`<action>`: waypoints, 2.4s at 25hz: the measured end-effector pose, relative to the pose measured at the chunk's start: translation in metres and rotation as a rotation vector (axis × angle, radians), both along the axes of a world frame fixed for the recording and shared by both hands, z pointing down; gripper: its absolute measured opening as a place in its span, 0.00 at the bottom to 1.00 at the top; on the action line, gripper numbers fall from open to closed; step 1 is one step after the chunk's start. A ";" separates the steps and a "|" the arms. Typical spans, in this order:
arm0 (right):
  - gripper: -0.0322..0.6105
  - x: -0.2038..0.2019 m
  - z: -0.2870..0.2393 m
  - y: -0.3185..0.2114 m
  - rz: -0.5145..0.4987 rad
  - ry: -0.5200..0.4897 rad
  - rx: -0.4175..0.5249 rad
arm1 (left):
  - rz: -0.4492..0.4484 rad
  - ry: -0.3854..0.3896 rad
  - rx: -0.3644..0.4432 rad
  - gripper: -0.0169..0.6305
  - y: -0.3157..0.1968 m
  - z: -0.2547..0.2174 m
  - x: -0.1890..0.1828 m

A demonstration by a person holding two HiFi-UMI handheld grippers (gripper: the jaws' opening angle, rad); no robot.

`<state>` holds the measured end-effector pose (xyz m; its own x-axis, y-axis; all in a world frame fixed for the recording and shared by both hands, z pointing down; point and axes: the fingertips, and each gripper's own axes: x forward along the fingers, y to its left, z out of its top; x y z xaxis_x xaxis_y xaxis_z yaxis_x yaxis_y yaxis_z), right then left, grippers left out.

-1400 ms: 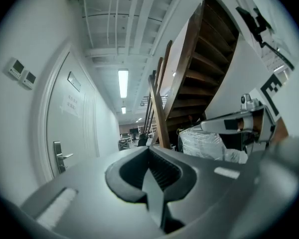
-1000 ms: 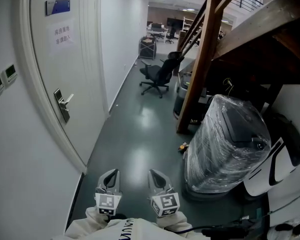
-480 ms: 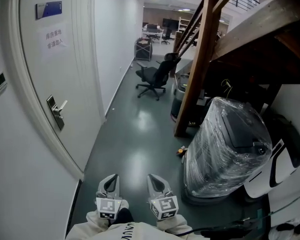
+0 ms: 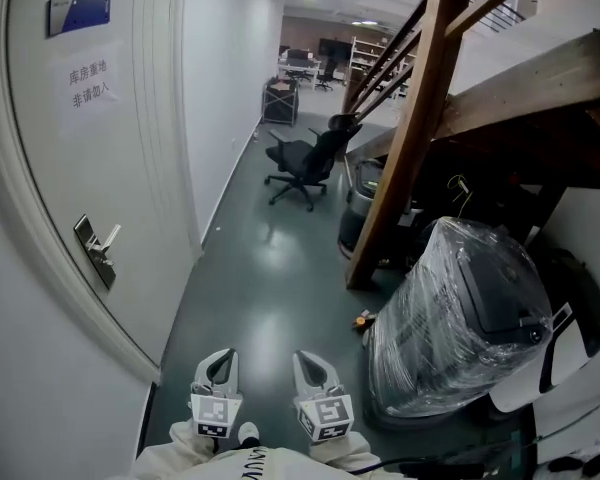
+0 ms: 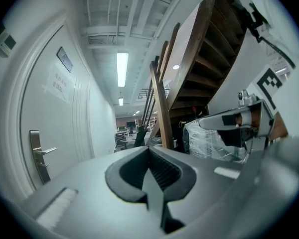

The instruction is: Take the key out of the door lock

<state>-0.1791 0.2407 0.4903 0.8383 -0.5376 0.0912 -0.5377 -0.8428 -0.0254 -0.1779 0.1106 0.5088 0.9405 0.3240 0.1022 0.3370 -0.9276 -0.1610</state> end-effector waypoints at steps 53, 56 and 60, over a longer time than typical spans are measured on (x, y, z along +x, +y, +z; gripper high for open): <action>0.05 0.427 0.030 -0.022 -0.220 -0.065 -0.002 | -0.150 -0.055 0.036 0.03 0.000 0.021 0.400; 0.05 0.439 0.036 -0.033 -0.273 -0.072 0.004 | -0.215 -0.066 0.052 0.03 -0.013 0.025 0.403; 0.05 0.442 0.042 -0.061 -0.369 -0.087 0.012 | -0.344 -0.090 0.076 0.03 -0.048 0.031 0.394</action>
<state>0.2632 0.1796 0.5326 0.5773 -0.8035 0.1454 -0.8005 -0.5921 -0.0933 0.2160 0.0625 0.5395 0.9794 -0.0212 0.2010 0.0235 -0.9758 -0.2173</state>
